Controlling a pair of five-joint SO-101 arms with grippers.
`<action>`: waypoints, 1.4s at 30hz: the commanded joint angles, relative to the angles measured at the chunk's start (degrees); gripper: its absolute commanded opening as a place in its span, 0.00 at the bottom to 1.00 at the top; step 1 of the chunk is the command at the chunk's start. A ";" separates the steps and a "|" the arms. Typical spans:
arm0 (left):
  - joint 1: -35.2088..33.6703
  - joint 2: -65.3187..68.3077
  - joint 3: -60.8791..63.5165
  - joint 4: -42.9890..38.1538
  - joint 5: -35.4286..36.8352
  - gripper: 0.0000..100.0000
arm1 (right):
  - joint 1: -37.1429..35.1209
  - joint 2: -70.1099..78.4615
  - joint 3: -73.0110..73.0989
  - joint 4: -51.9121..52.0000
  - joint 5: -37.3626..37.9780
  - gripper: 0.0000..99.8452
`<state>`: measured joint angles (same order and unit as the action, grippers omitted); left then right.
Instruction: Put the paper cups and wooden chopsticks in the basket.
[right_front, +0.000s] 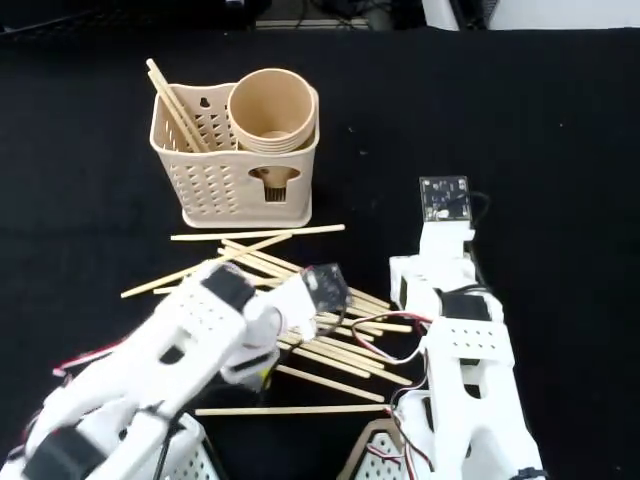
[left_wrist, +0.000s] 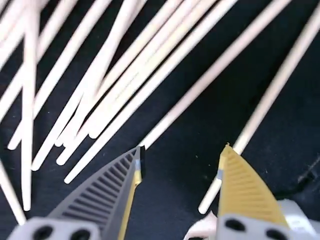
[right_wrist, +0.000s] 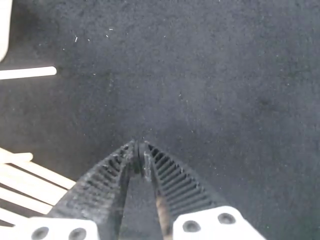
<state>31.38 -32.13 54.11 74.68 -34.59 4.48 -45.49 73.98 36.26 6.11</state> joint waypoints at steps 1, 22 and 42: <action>0.84 -6.33 3.91 2.11 -1.49 0.26 | 0.35 -1.10 -0.40 -1.23 0.18 0.03; 0.22 -6.95 18.68 -10.81 -1.41 0.21 | 0.44 -1.10 -0.31 -1.14 0.09 0.03; 0.22 -6.86 7.87 -2.20 -1.85 0.03 | 0.53 -1.10 -0.22 -1.14 0.09 0.03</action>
<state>31.91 -37.93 64.40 71.96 -35.82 4.48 -45.49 73.98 36.26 6.11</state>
